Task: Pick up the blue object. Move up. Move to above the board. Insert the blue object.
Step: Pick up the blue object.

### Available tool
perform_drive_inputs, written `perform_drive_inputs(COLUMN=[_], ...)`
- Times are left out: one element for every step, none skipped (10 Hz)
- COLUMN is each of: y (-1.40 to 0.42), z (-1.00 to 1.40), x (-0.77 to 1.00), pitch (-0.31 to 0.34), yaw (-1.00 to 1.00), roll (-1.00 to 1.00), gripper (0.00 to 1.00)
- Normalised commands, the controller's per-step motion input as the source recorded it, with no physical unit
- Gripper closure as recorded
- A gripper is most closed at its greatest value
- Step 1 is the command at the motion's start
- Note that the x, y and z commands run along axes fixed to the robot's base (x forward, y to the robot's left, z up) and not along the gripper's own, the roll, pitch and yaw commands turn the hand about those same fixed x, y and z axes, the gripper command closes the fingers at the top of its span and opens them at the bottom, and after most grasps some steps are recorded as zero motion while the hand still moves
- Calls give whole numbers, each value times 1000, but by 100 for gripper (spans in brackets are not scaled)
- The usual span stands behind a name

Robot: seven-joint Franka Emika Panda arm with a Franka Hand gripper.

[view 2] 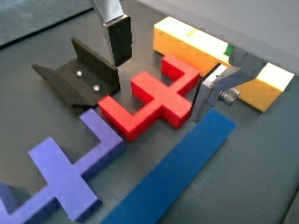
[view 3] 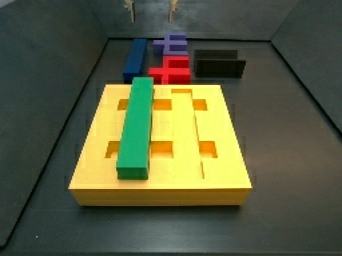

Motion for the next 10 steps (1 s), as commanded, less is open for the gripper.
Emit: perform_drive_inputs(y=[251, 257, 89, 0, 0, 89, 143, 157, 160, 43], z=[-731, -729, -717, -703, -554, -340, -280, -237, -194, -226], x=[-6, -71, -57, -351, -306, -317, -269, -234, -300, -223], pitch=[0, 0, 4, 0, 0, -51, -27, 0, 0, 0], yaw=[-40, -89, -80, -40, -34, 0, 0, -14, -94, -80], roll=[17, 86, 149, 0, 39, 0, 0, 0, 0, 34], gripper=[0, 0, 0, 0, 0, 0, 0, 0, 0, 0])
